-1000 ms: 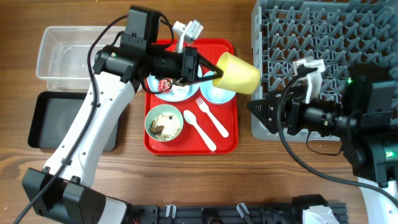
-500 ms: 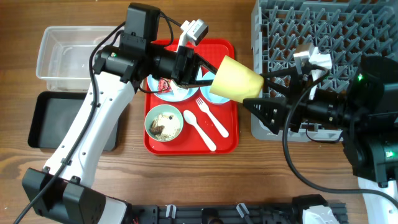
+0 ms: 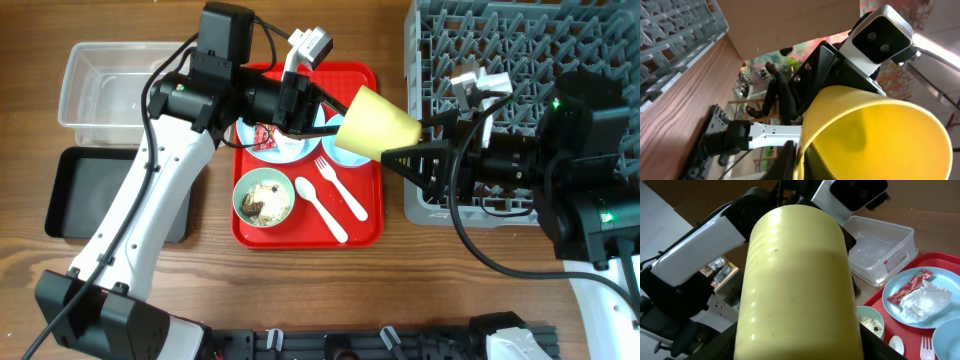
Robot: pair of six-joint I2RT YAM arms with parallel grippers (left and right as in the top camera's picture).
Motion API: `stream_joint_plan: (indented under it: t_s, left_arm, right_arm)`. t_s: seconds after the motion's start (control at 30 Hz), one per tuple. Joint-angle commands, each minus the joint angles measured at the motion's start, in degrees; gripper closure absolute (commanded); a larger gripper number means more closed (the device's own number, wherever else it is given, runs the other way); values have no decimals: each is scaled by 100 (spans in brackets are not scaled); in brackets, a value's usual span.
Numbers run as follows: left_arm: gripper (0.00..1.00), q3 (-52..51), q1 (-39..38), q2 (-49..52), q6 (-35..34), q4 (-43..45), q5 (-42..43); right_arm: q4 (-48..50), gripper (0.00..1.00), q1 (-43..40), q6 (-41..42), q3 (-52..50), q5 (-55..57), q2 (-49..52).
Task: Sort waste into correct bins and load items into the dishwasher rack
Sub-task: 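Pass the yellow cup from the left gripper to the right gripper, then lower the yellow cup into the grey dish rack and release it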
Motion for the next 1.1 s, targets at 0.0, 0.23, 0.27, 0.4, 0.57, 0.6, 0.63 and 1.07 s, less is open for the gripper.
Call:
stream_joint_plan:
  t_s: [0.0, 0.23, 0.27, 0.4, 0.57, 0.6, 0.63, 1.07]
  left_arm:
    - [69, 85, -4, -111, -2, 17, 114]
    - [25, 85, 111, -111, -2, -48, -868]
    - [25, 85, 153, -111, -4, -107, -1080]
    - [28, 85, 291, -114, -4, -391, -1836]
    - [31, 85, 289, -131, -4, -470, -2151]
    - [32, 85, 286, -142, -2, -479, -2151]
    - [32, 85, 289, -146, -2, -503, -2153]
    - [32, 85, 289, -466, 173, -1113, -3182]
  right_arm:
    - [-155, 44, -129, -35, 107, 584, -321]
    - [-1709, 44, -949, 181, 107, 2511, -1082]
    - [-2031, 44, -1060, 310, 107, 2962, -1156]
    - [-3104, 44, -1231, 448, 107, 4238, -1189]
    - [-3976, 44, -1231, 911, 107, 5307, -654]
    - [-4074, 44, -1231, 927, 107, 5348, -485]
    - [-4144, 44, -1231, 927, 107, 5335, -304]
    - [-4068, 40, -975, 734, 107, 5187, 2076]
